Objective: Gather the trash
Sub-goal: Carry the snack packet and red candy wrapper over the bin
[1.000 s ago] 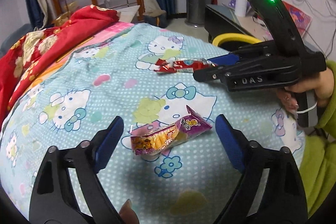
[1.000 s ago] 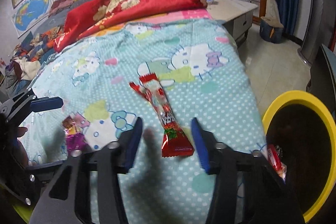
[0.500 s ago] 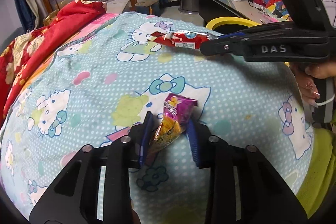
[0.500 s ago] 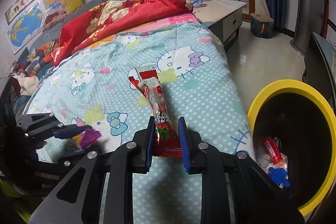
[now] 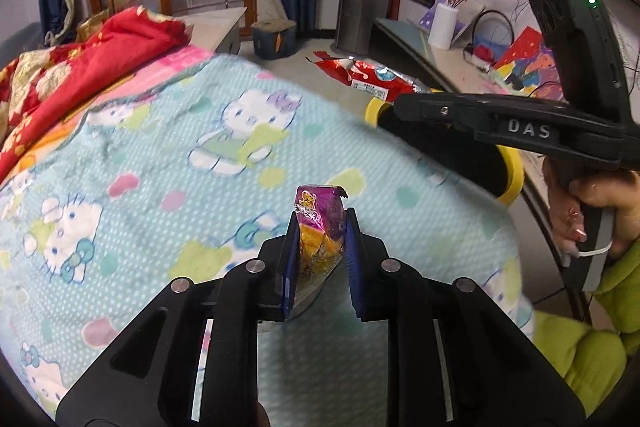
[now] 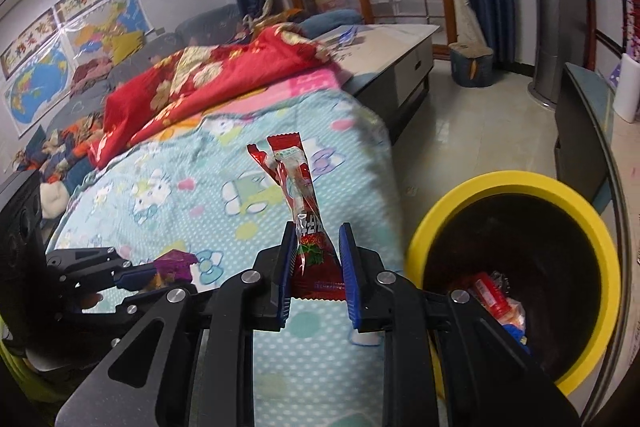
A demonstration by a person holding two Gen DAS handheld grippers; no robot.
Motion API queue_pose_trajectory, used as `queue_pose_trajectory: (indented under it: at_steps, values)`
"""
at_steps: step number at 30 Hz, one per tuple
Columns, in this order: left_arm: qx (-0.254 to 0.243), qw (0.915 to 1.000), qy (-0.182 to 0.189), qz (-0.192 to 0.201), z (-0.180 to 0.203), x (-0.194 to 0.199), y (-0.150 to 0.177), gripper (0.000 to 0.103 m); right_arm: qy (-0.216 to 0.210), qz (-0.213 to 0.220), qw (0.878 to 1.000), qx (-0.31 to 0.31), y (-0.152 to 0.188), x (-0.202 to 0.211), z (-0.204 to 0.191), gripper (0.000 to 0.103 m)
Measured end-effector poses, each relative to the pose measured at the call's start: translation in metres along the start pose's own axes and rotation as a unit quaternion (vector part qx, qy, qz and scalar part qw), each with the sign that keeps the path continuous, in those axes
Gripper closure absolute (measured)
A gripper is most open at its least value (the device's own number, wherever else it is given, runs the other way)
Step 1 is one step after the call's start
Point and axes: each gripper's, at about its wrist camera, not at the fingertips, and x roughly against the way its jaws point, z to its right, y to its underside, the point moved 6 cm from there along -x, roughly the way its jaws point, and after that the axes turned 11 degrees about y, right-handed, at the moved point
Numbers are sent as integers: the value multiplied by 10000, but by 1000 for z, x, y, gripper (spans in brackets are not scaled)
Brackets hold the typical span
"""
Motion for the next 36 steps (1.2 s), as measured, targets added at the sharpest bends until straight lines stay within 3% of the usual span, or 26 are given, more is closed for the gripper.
queue_pose_trajectory:
  at_steps: [19,36]
  values:
    - [-332,9976,443,425,57,-6,-47,88,674,397,9934,-840,-17,36,94,82]
    - [-492,9942,760,575,103,-25,-67,88,1155,476,9815,-1448,-5,51,163,82]
